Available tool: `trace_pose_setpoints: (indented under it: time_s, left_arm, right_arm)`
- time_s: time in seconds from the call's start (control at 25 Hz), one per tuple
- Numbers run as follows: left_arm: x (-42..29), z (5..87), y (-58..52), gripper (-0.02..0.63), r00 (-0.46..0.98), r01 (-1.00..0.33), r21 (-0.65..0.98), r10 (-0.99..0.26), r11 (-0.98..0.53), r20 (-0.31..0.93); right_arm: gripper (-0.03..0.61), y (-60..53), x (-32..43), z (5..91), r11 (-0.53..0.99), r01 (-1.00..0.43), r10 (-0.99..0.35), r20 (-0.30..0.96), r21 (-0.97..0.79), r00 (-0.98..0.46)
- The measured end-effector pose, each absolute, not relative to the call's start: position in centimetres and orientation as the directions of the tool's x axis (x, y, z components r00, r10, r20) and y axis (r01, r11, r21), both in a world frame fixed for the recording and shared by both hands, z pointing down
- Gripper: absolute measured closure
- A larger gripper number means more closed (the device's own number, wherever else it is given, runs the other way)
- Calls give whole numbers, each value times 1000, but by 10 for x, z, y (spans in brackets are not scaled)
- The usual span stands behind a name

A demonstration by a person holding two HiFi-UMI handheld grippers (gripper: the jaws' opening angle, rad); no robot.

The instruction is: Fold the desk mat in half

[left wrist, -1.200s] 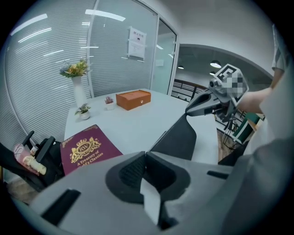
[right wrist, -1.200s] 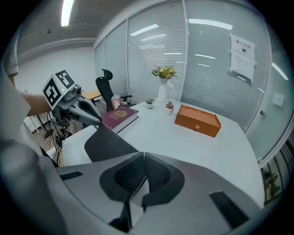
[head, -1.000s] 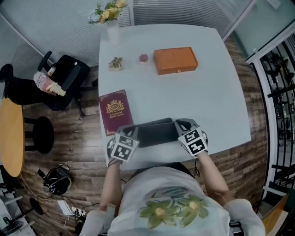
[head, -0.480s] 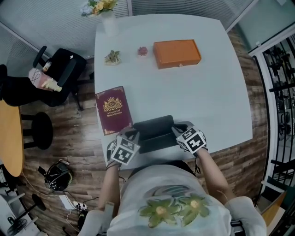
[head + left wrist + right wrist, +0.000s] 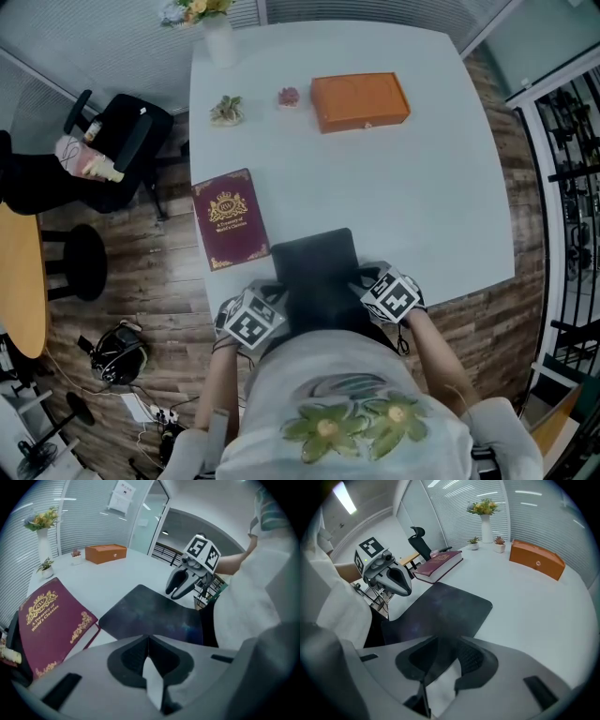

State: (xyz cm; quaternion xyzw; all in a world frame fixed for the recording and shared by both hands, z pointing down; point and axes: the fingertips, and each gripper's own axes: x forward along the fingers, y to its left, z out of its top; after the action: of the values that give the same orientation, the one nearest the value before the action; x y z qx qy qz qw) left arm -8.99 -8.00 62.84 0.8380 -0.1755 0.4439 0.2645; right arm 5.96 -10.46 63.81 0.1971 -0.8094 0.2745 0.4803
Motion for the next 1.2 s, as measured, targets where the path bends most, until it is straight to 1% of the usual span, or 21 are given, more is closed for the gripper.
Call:
trace_pose_setpoints:
  time_s: [0.12, 0.28, 0.36, 0.64, 0.72, 0.92, 1.12, 1.2]
  left_arm:
    - [-93, 629, -71, 607, 552, -501, 300, -33, -812, 833]
    - [-92, 628, -63, 606, 561, -493, 301, -34, -816, 827]
    - [-92, 628, -56, 604, 554, -488, 291, -35, -823, 832]
    - [-94, 630, -29, 592, 540, -507, 258, -69, -822, 839]
    - [-90, 627, -23, 516, 549, -509, 247, -90, -825, 831]
    - [-76, 626, -4, 460, 537, -492, 180, -134, -852, 833]
    - [-61, 638, 16, 421, 487, -446, 77, -170, -892, 856]
    - [-55, 647, 26, 416, 471, -416, 43, -175, -908, 865]
  right_arm:
    - [430, -92, 67, 634, 798, -546, -30, 889, -254, -457]
    - [394, -66, 75, 630, 839, -475, 35, 897, -266, -440]
    - [388, -53, 81, 631, 853, -451, 57, 906, -263, -420]
    - [388, -26, 89, 638, 867, -446, 34, 921, -221, -389]
    - [388, -20, 85, 638, 883, -429, 12, 923, -190, -385]
    - [387, -2, 76, 642, 910, -400, -52, 924, -112, -378]
    - [370, 14, 74, 653, 940, -339, -95, 938, -25, -334]
    - [370, 20, 75, 659, 952, -306, -104, 945, 5, -310]
